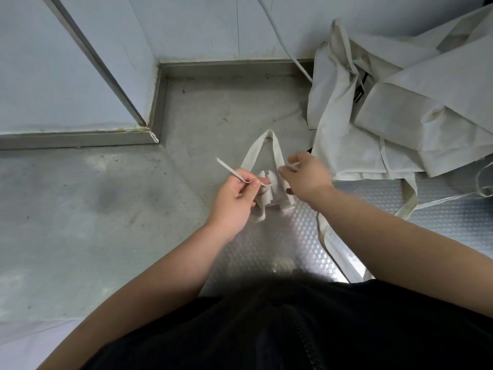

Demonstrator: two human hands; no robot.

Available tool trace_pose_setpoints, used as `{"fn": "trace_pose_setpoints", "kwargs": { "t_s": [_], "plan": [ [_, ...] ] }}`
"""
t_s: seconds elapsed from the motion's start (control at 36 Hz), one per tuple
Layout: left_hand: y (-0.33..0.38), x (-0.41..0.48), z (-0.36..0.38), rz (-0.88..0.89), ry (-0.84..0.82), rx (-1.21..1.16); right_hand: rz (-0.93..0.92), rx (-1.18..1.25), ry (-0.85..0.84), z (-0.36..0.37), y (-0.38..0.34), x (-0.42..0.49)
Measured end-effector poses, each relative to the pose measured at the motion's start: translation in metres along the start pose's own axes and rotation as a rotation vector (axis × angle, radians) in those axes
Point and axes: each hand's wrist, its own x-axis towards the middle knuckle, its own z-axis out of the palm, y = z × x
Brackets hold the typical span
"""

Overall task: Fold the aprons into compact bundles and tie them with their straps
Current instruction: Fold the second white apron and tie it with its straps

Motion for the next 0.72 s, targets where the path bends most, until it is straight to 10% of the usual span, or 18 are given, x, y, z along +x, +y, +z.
{"fn": "trace_pose_setpoints", "kwargs": {
  "t_s": [0.25, 0.47, 0.72],
  "plan": [
    [-0.002, 0.005, 0.003, -0.080, 0.189, -0.119, -0.102, -0.598, 0.105, 0.010, -0.001, -0.018],
    [-0.002, 0.006, -0.001, -0.053, 0.167, -0.123, -0.031, 0.070, -0.100, 0.012, -0.007, -0.019],
    [0.002, 0.015, -0.007, 0.031, 0.075, 0.121, -0.332, -0.068, -0.015, 0.018, -0.002, -0.025]
  ]
}}
